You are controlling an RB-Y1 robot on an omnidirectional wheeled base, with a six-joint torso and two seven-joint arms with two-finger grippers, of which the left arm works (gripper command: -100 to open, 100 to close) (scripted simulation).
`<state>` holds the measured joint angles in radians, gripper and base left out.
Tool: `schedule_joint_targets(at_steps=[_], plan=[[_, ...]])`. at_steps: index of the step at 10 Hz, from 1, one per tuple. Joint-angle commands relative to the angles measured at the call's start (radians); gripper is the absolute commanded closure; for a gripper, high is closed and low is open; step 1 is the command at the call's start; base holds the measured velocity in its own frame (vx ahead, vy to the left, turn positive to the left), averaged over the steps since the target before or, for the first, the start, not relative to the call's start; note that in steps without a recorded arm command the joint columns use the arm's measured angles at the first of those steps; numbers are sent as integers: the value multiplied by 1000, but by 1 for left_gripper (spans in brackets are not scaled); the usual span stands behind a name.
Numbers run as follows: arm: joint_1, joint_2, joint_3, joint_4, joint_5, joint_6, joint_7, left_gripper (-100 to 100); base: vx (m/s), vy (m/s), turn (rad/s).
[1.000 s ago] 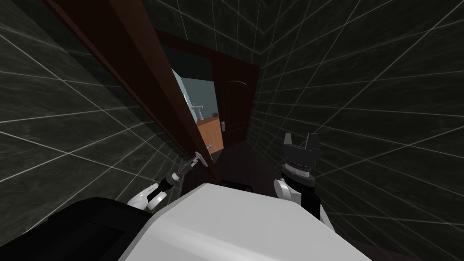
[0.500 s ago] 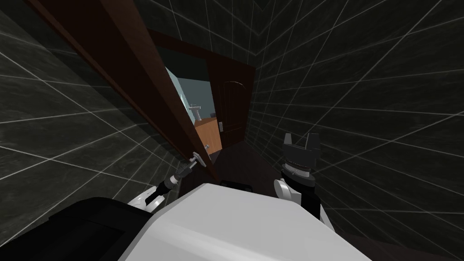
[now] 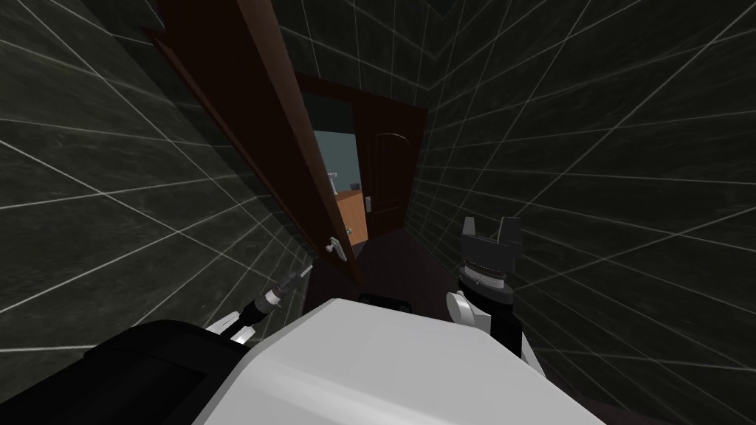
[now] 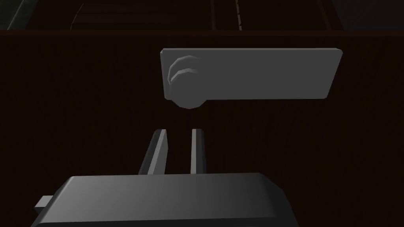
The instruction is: Pull the door open
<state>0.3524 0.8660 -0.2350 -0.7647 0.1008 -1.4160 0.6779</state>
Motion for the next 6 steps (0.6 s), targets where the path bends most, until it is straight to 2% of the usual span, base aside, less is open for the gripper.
schedule_joint_targets(at_steps=[1, 2, 4, 6], plan=[[0, 0, 0, 0, 0, 0, 0, -100, -80, 38, 44], [-11, -3, 7, 2, 5, 20, 5, -100, 107, -46, -133], [-22, -7, 11, 4, 8, 36, 7, -100, 185, -89, -67], [-38, -12, 17, 6, 12, 58, 11, -100, 256, -87, -92]])
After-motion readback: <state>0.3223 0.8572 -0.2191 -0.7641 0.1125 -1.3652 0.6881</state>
